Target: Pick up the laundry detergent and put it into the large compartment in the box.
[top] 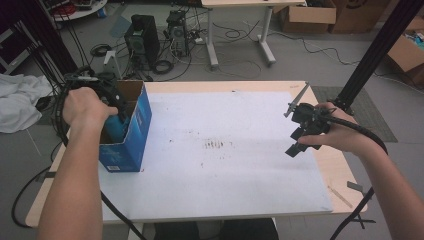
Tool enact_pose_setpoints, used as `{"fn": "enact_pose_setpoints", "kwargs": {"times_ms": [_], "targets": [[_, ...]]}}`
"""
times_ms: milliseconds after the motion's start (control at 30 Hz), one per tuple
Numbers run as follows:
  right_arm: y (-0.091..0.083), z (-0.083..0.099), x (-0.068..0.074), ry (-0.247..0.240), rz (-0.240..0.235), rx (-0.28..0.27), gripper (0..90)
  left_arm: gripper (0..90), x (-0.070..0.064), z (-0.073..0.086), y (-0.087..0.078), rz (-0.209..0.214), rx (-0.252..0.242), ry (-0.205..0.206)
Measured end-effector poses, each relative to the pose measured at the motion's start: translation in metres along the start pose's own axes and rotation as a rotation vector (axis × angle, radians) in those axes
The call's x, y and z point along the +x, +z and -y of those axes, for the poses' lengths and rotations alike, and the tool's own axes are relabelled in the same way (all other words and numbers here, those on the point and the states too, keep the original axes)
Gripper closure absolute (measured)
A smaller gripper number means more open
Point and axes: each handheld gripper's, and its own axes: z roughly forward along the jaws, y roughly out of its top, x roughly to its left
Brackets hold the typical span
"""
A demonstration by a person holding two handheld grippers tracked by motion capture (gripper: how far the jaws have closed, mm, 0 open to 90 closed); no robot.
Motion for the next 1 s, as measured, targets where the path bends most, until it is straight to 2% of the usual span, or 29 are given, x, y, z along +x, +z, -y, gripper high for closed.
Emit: {"fn": "enact_pose_setpoints", "kwargs": {"times_ms": [167,333,533,1000], "targets": [[0.001,0.001,0.0,0.004,-0.001,0.002,28.8,38.1,0.003,0.0,0.011,0.009,0.008,0.007],[0.002,0.001,-0.001,0.007,-0.003,0.004,28.8,38.1,0.004,0.001,0.019,-0.002,0.016,0.01],[0.003,-0.001,0.0,0.004,-0.007,0.006,28.8,38.1,0.007,0.003,0.027,0.004,0.006,0.006],[0.002,-0.002,0.002,0.0,-0.003,0.009,28.8,38.0,0.008,0.005,0.033,0.007,0.001,0.007]]}}
